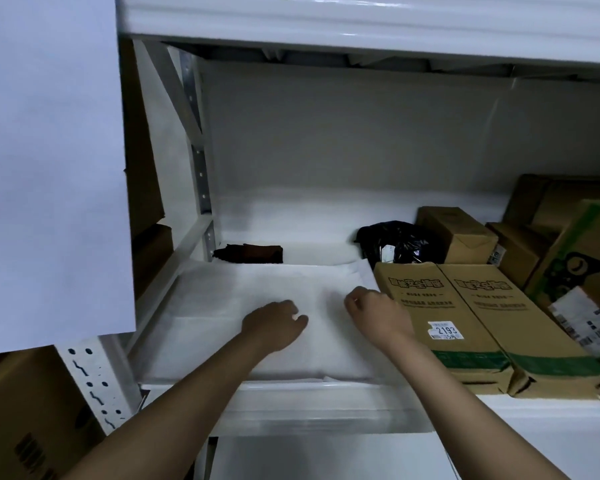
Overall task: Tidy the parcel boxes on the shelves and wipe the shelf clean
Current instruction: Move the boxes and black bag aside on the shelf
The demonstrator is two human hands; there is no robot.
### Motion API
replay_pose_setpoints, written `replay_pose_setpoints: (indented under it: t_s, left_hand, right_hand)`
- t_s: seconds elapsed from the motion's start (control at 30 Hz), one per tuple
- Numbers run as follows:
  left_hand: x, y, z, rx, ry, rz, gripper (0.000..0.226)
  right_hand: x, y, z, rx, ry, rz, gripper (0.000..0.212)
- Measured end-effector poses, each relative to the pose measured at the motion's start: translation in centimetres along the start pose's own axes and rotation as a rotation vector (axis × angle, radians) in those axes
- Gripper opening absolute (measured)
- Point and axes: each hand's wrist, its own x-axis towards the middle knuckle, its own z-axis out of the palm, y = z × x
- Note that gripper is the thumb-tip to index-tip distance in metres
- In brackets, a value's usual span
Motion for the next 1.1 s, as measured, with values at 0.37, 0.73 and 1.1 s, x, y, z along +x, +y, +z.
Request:
replay_pose_setpoints:
  t_s: [0.37,0.73,1.1]
  left_hand:
    - [3.3,11.9,1.1,-0.157,-0.092,0.074,0.058]
    - [6.2,19.8,6.3,-0.311,-0.104,-0.057,0.096]
    - [4.3,23.0,7.2,-0.460,-0.054,-0.150,0.083]
  right_hand:
    - [2.8,9.6,-2.1,-0.039,-0.008,0.110,0.039]
    - [3.2,18.8,-3.6,-0.053,-0.126,0.084,0.059]
    - [4.1,20.4,-3.7,0.277,-0.208,0.125,0.059]
